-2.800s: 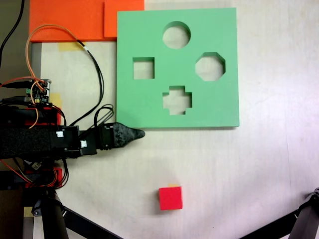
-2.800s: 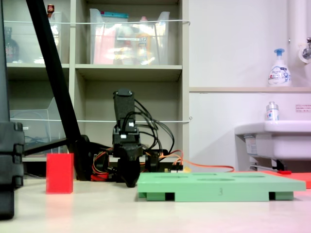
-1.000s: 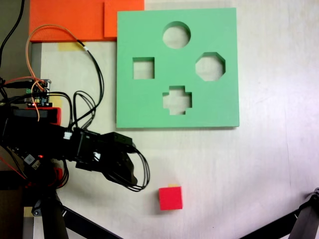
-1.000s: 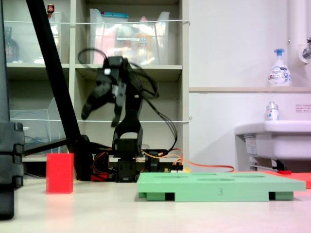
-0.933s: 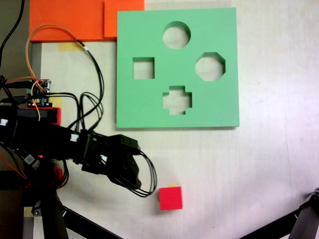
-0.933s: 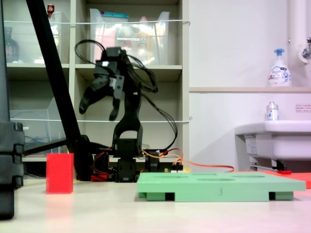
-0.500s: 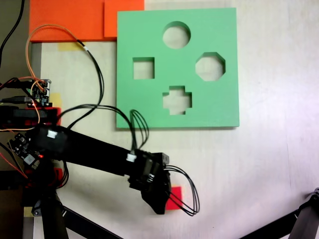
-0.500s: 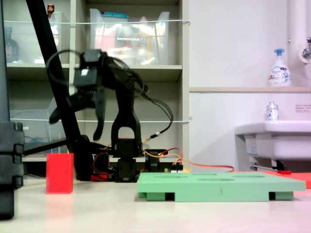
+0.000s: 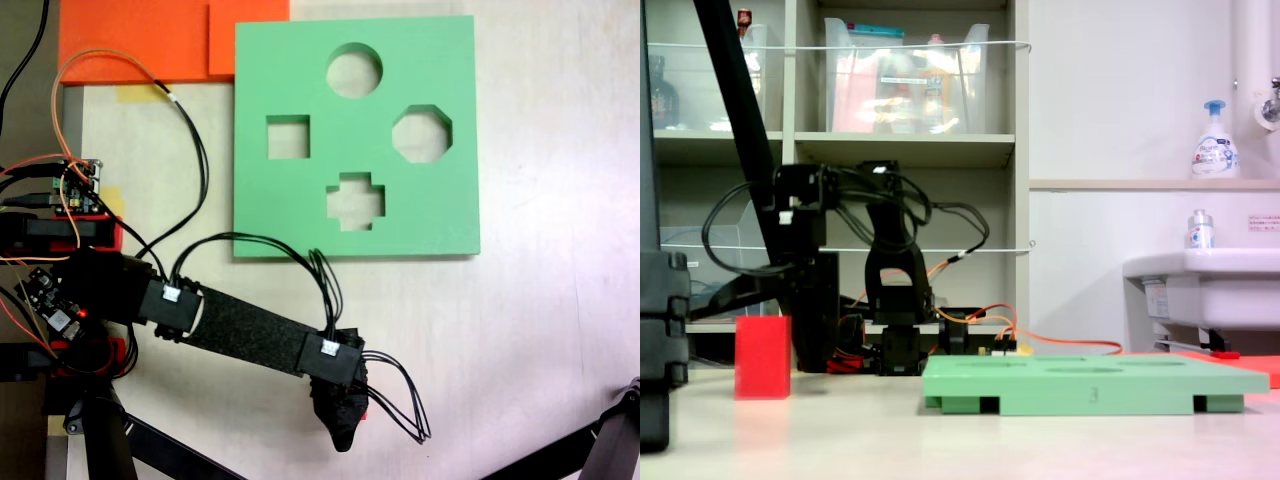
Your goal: Put the square block into the corresponding hole
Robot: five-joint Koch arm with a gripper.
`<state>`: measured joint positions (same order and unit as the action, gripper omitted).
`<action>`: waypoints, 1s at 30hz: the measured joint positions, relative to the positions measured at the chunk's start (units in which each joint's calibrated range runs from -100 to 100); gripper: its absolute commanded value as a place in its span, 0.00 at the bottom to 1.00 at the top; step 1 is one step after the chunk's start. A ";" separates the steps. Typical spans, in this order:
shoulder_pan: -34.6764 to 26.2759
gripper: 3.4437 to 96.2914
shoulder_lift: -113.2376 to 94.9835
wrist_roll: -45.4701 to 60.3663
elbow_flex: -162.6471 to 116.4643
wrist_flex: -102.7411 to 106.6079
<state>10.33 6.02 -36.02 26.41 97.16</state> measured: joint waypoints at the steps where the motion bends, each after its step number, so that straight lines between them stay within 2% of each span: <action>1: 0.05 0.99 1.23 0.20 0.39 -0.39; 4: 0.15 0.99 3.69 0.54 0.39 -1.57; 6: 0.20 0.95 5.61 0.54 0.39 -1.86; 13: 0.73 0.66 6.43 1.66 1.96 -3.23; 18: 1.17 0.49 6.29 1.76 0.98 -4.01; 25: 1.95 0.39 0.68 1.86 -4.21 -4.01; 30: 2.10 0.26 -7.52 1.86 -9.02 -4.01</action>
<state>12.43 -1.50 -34.16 17.39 93.15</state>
